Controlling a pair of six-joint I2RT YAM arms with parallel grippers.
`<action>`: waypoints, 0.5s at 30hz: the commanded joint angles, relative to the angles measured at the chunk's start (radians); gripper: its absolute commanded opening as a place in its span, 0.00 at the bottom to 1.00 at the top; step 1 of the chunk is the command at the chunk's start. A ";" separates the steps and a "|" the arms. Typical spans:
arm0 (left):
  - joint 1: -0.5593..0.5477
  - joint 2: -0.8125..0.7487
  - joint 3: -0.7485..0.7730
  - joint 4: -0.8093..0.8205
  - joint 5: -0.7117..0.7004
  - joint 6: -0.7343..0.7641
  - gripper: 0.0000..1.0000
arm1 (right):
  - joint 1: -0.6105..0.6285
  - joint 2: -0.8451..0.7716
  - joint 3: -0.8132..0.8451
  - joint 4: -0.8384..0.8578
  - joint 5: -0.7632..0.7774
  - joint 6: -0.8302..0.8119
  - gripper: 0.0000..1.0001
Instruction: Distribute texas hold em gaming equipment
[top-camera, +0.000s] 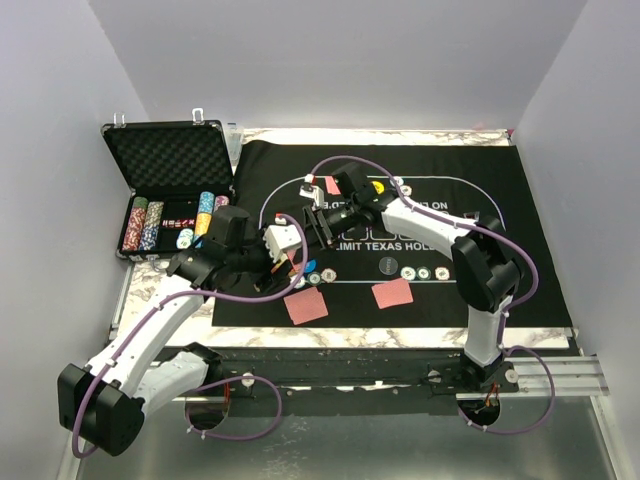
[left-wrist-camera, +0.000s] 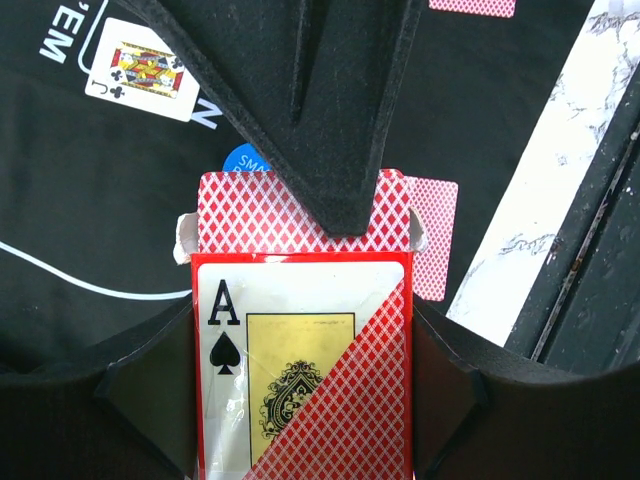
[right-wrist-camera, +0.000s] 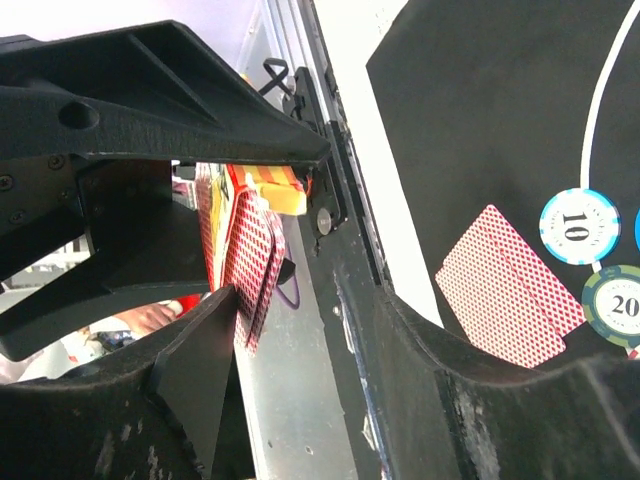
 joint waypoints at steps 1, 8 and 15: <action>-0.006 -0.035 0.009 0.026 -0.023 0.001 0.00 | -0.031 -0.013 -0.033 -0.054 0.030 -0.030 0.55; -0.005 -0.039 -0.010 0.023 -0.029 0.004 0.00 | -0.066 -0.065 -0.017 -0.139 0.080 -0.134 0.52; -0.005 -0.022 0.004 0.024 -0.011 0.004 0.00 | -0.064 -0.108 -0.037 -0.003 -0.030 -0.028 0.73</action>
